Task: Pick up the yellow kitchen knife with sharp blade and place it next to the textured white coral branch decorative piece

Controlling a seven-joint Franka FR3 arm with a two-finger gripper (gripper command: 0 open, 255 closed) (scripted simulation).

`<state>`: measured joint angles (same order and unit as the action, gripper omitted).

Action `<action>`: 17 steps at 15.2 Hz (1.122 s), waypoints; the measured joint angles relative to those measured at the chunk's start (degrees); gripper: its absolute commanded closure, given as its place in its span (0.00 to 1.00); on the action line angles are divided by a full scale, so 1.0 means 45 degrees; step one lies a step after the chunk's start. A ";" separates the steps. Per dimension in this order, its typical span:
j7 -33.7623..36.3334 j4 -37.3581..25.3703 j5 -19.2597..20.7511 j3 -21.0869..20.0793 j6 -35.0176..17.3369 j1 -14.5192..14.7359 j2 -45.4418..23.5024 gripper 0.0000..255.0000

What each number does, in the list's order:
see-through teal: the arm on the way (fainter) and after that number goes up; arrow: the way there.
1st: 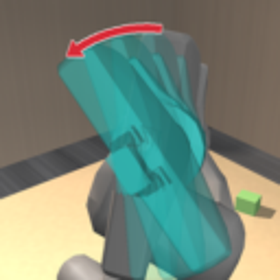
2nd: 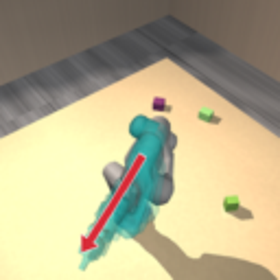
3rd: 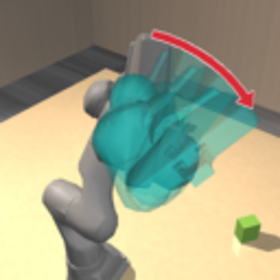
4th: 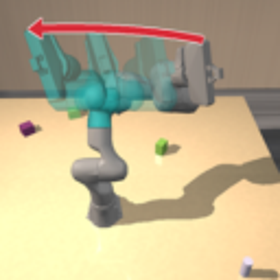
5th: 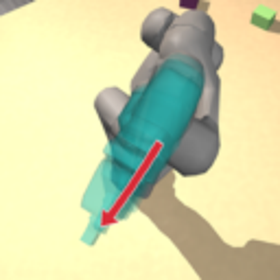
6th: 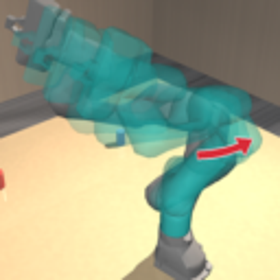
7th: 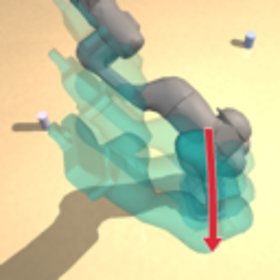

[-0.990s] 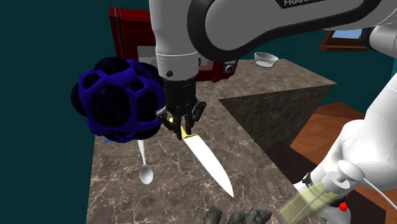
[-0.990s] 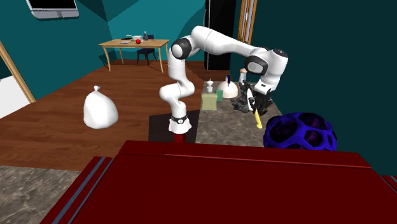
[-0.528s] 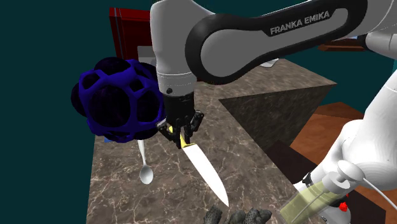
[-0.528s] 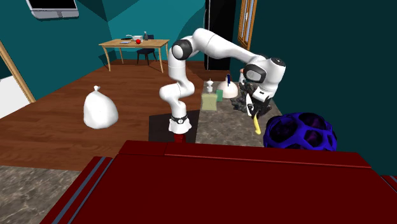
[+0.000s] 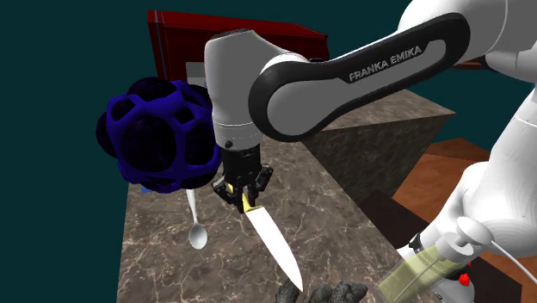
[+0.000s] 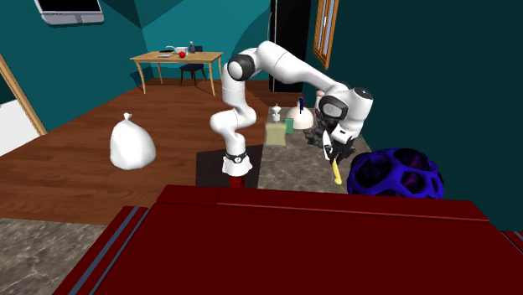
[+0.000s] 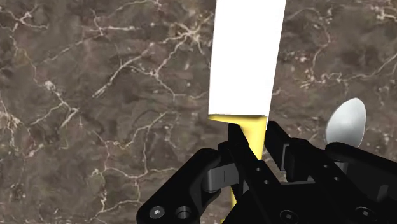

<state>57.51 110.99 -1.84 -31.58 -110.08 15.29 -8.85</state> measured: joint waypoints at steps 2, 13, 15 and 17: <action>0.0024 0.0185 0.0065 0.0011 -0.0298 0.0019 -0.0130 1.00; 0.0181 0.0878 0.0440 0.0086 -0.1671 0.0135 -0.0817 1.00; 0.0181 0.0901 0.0439 0.0088 -0.1694 0.0132 -0.0816 1.00; 0.0184 0.0896 0.0446 0.0091 -0.1702 0.0133 -0.0830 0.00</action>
<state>58.34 115.02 0.16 -31.18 -117.74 15.88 -12.59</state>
